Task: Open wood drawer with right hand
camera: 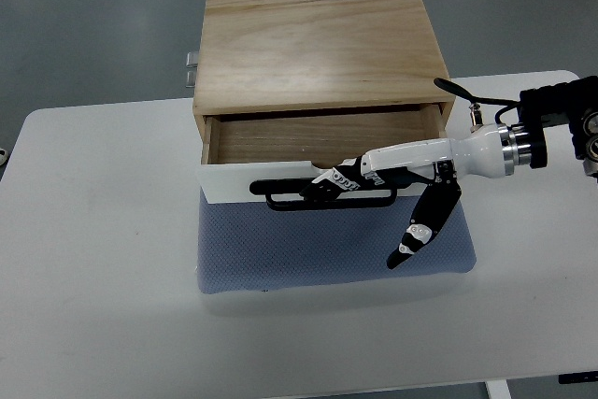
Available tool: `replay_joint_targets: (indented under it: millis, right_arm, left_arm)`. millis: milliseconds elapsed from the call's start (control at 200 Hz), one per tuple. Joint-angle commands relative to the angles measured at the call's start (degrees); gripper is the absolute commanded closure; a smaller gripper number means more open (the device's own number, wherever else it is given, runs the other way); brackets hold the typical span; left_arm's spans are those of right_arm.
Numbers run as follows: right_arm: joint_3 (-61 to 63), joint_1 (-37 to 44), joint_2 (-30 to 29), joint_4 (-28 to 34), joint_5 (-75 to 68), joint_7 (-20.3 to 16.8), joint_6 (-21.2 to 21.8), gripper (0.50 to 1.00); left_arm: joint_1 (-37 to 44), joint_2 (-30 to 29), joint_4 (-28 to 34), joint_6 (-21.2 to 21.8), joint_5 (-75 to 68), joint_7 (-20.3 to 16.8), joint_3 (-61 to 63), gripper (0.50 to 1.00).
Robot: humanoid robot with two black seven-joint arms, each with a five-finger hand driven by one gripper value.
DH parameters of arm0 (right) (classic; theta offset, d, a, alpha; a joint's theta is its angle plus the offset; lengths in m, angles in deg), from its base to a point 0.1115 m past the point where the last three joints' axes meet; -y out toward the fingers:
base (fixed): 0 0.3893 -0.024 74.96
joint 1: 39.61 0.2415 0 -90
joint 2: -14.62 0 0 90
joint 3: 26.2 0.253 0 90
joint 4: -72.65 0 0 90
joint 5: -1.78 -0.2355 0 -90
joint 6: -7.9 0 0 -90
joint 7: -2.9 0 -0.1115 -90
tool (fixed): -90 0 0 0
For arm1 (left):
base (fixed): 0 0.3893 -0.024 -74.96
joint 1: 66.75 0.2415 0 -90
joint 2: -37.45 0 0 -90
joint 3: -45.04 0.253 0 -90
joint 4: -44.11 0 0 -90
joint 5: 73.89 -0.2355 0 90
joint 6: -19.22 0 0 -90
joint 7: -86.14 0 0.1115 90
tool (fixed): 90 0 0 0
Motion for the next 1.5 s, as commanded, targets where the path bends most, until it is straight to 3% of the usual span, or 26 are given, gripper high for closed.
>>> replay_joint_targets:
  millis: [0, 70, 165, 241, 341, 511, 687, 882, 962, 1078, 1183, 1494]
  right_arm:
    - [1.99, 0.14, 1.22, -0.05, -0.79, -0.09, 1.89, 0.548]
    - [4.19, 0.14, 2.54, -0.22, -2.80, -0.18, 5.60, 0.548]
    - [5.59, 0.14, 3.68, -0.49, -4.48, -0.62, 5.60, 0.548]
    - [10.78, -0.21, 7.37, -1.46, -10.28, -3.25, 5.60, 0.548]
    - [13.68, -0.48, 9.83, -5.85, -16.52, -3.34, 5.60, 0.548]
    - [14.91, -2.85, 8.69, -21.06, -34.18, -2.81, 5.60, 0.548]
    - [15.09, -7.68, 1.93, -38.89, -53.77, -3.52, 5.60, 0.550]
    - [14.91, -13.04, -5.28, -50.32, -66.09, -6.59, 5.60, 0.550]
    - [14.91, -13.66, -8.27, -52.08, -67.58, -9.49, 5.49, 0.550]
    - [14.91, -14.71, -12.22, -53.84, -68.99, -13.80, -2.41, 0.550]
    - [14.91, -15.42, -14.77, -54.45, -71.71, -17.22, -5.58, 0.548]
    - [14.38, -16.38, -15.74, -54.45, -72.86, -18.19, -7.16, 0.546]
  left_arm:
    - [0.00, 0.00, 0.00, 0.00, 0.00, 0.00, 0.00, 0.500]
    - [0.00, 0.00, 0.00, 0.00, 0.00, 0.00, 0.00, 0.500]
    - [0.00, 0.00, 0.00, 0.00, 0.00, 0.00, 0.00, 0.500]
    - [0.00, 0.00, 0.00, 0.00, 0.00, 0.00, 0.00, 0.500]
    - [0.00, 0.00, 0.00, 0.00, 0.00, 0.00, 0.00, 0.500]
    - [0.00, 0.00, 0.00, 0.00, 0.00, 0.00, 0.00, 0.500]
    - [0.00, 0.00, 0.00, 0.00, 0.00, 0.00, 0.00, 0.500]
    - [0.00, 0.00, 0.00, 0.00, 0.00, 0.00, 0.00, 0.500]
    - [0.00, 0.00, 0.00, 0.00, 0.00, 0.00, 0.00, 0.500]
    - [0.00, 0.00, 0.00, 0.00, 0.00, 0.00, 0.00, 0.500]
    - [0.00, 0.00, 0.00, 0.00, 0.00, 0.00, 0.00, 0.500]
    - [0.00, 0.00, 0.00, 0.00, 0.00, 0.00, 0.00, 0.500]
